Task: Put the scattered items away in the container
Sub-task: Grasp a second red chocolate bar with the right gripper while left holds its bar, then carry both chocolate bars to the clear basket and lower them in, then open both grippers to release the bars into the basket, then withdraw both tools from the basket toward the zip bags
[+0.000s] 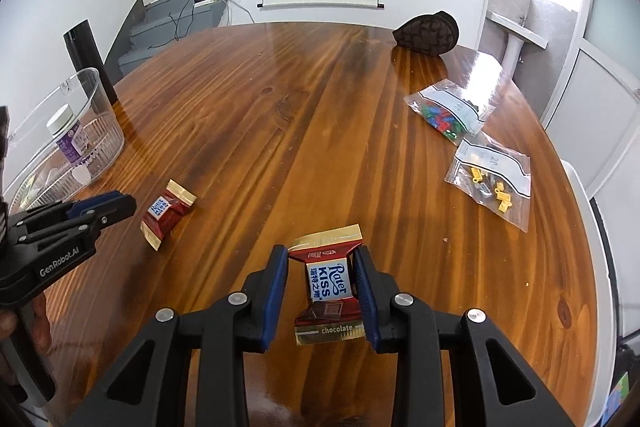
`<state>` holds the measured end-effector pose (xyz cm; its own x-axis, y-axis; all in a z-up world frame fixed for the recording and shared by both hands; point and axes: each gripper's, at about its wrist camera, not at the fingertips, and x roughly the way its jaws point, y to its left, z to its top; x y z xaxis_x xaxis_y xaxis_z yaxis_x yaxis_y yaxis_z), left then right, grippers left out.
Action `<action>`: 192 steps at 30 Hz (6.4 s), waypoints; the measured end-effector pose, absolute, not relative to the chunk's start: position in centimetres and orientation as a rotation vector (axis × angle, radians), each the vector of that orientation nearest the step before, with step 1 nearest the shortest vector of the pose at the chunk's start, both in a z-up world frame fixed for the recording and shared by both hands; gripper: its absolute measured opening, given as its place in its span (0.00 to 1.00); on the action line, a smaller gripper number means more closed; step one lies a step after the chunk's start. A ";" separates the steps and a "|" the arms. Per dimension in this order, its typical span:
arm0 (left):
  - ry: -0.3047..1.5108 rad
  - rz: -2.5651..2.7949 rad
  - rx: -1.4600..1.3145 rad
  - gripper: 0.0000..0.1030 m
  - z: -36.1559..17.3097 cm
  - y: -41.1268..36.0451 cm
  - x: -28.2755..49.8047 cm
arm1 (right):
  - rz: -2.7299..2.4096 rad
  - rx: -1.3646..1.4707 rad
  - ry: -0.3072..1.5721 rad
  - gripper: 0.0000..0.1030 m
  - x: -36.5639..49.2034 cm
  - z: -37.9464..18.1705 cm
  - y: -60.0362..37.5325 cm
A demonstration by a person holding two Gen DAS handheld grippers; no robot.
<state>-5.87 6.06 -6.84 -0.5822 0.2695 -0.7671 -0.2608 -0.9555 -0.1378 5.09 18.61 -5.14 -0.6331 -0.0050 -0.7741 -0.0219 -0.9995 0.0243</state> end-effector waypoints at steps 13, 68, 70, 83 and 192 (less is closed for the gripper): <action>0.098 2.441 -1.232 0.42 -7.5 8.6 -6.9 | 2.806 -1.335 0.079 0.33 5.4 -5.2 19.0; 0.063 2.772 -1.044 0.23 -2.5 2.7 -3.5 | 2.930 -1.270 0.018 0.33 4.9 -2.5 13.3; 0.044 2.804 -1.022 0.23 -1.7 1.3 -2.7 | 2.963 -1.264 0.011 0.33 4.5 -2.1 12.2; -0.113 3.126 -0.971 0.23 2.5 -11.7 0.7 | 3.297 -1.217 -0.055 0.33 1.0 2.0 0.5; 0.214 2.404 -1.016 0.37 -1.3 20.7 -12.9 | 2.575 -1.075 0.321 0.46 7.0 -1.8 29.1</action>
